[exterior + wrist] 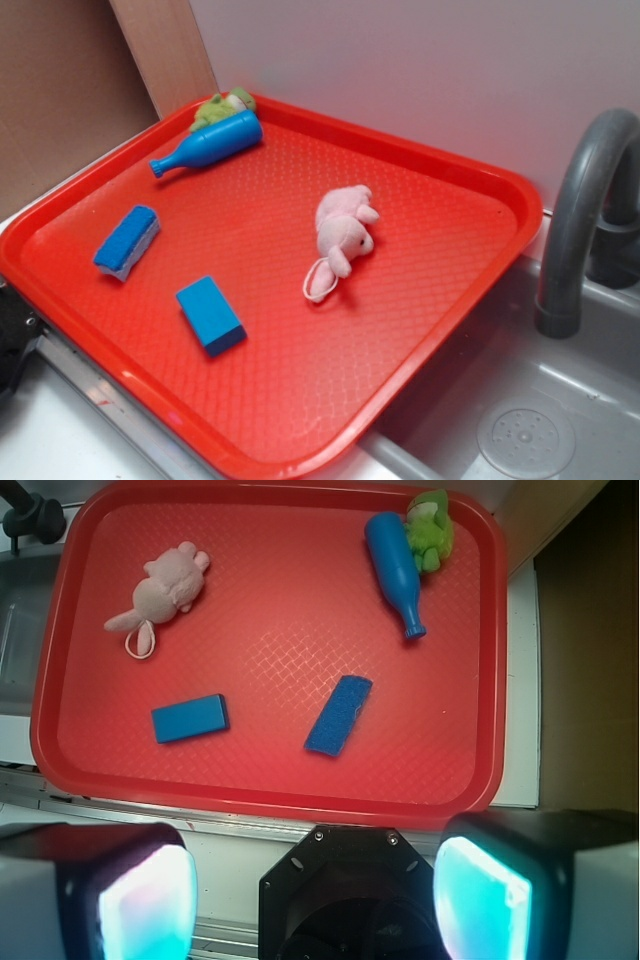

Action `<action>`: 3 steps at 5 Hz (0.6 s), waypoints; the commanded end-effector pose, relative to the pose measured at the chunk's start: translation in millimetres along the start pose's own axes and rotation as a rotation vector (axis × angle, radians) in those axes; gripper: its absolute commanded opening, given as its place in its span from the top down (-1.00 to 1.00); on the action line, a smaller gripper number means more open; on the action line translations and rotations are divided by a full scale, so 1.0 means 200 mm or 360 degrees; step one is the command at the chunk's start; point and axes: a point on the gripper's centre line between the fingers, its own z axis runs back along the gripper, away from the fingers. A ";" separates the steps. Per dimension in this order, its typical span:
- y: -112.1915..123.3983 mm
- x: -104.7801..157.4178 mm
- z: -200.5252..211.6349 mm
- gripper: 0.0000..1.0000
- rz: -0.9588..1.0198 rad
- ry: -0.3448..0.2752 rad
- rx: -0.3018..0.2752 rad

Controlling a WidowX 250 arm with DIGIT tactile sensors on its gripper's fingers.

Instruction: Grab the blue bottle.

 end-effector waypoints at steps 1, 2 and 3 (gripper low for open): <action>0.00 0.00 0.00 -1.00 0.0000 0.0000 0.0000; 0.05 0.14 -0.06 -1.00 0.0114 0.0027 -0.0002; 0.12 0.27 -0.11 -1.00 0.0221 0.0043 -0.0017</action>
